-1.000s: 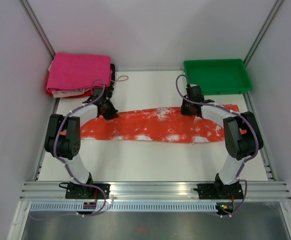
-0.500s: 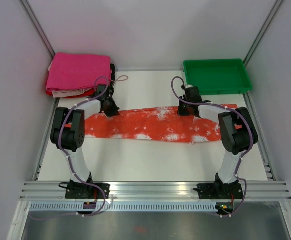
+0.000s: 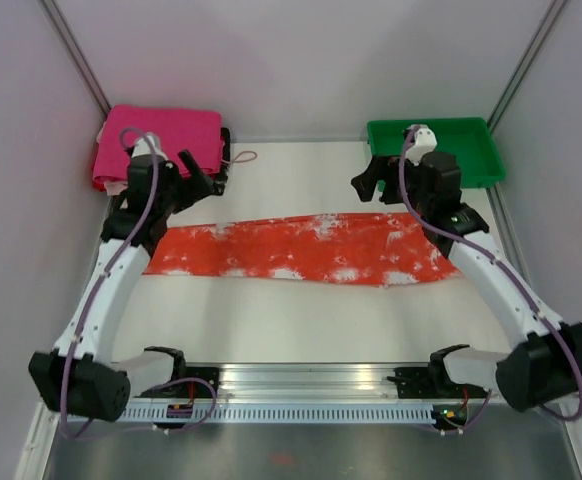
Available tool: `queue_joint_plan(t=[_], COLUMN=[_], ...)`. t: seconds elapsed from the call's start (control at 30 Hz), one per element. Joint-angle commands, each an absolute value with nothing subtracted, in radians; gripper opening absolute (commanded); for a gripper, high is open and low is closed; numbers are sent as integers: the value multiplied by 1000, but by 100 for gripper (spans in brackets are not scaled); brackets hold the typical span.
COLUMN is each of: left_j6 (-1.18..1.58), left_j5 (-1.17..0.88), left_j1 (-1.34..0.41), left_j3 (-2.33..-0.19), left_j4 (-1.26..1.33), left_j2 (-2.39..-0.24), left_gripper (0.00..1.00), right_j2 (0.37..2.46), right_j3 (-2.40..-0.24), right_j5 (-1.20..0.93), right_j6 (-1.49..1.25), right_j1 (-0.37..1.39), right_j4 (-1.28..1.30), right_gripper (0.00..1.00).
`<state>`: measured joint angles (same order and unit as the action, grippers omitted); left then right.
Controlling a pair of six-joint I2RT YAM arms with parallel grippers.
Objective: Fold and stack the trousers
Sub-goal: Fold the trousers
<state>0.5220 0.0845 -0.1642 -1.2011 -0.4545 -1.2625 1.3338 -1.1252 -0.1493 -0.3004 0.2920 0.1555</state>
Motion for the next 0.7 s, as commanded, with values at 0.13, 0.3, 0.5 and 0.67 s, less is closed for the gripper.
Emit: queue_joint_plan(t=[0.13,0.3,0.5,0.67], left_j6=[568,395,244,161], left_j5=[86,6,49,-29], left_j1=[185,409,475,546], left_j3=[-939,-879,-946,-959], left_j4=[-624,-563,-514,-399], left_j2=[-1069,-1109,-1317,-1410], left_gripper=[100,100,96,93], right_j2=[1071,1026,1057,1158], right_j3=[-922,-893,-865,-937], right_j5=[-225,-224,-242,-252], right_j6=[-367,-345,-348,-330], right_j1=[291,291,291,291], right_j4=[204,287,291,357], right_gripper=[98,98,98,98])
